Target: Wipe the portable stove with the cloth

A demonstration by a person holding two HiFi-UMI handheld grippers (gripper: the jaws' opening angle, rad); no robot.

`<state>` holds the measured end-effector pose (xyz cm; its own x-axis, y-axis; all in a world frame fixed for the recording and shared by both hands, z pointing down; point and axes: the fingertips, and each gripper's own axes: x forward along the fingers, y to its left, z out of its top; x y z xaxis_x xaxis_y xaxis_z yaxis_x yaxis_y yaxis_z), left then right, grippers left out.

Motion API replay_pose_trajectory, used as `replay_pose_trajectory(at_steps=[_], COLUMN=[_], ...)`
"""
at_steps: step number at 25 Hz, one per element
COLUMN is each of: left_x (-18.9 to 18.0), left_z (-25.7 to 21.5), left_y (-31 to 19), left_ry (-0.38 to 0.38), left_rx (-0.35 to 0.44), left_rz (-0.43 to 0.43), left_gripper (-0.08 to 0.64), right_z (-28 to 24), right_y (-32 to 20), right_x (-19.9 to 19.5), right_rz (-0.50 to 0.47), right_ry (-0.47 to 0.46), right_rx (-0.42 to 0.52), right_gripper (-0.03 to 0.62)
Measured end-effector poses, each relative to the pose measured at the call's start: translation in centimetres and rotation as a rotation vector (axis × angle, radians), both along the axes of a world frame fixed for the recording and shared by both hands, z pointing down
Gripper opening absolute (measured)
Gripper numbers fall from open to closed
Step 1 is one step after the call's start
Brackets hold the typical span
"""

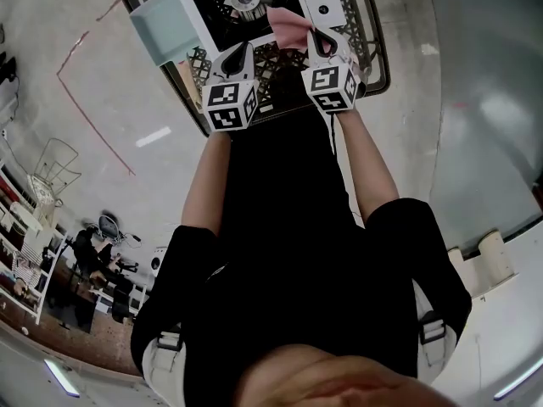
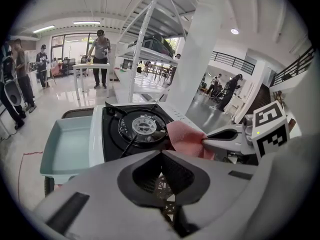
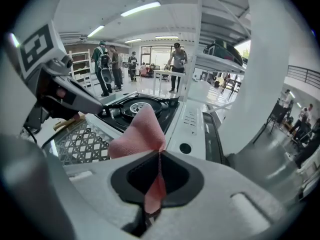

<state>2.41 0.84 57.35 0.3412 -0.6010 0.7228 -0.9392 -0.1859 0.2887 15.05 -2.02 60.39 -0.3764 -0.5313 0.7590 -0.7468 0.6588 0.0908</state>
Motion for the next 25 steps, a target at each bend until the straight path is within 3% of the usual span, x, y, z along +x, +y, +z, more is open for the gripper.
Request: replay_pose_trajectory(at_steps=[13,19,25], left_x=[2.7,2.2,1.2], left_z=[0.4,0.1,-0.2], left_y=[-1.5,-1.8,-1.8], left_ry=[0.034,0.038,0.046], left_rx=[0.016,0.021,0.032], left_rz=[0.015,-0.007,-0.032], left_gripper=[0.000,0.000,0.000], right_z=[-0.2,0.0,0.3], right_y=[-3.0,-5.0,-7.1], right_x=[3.3,3.5,2.3], right_rz=[0.020,0.022,-0.037], right_ry=[0.058,0.069,0.094], right_rx=[0.037,0.017,0.010], right_gripper=[0.009,0.009,0.009])
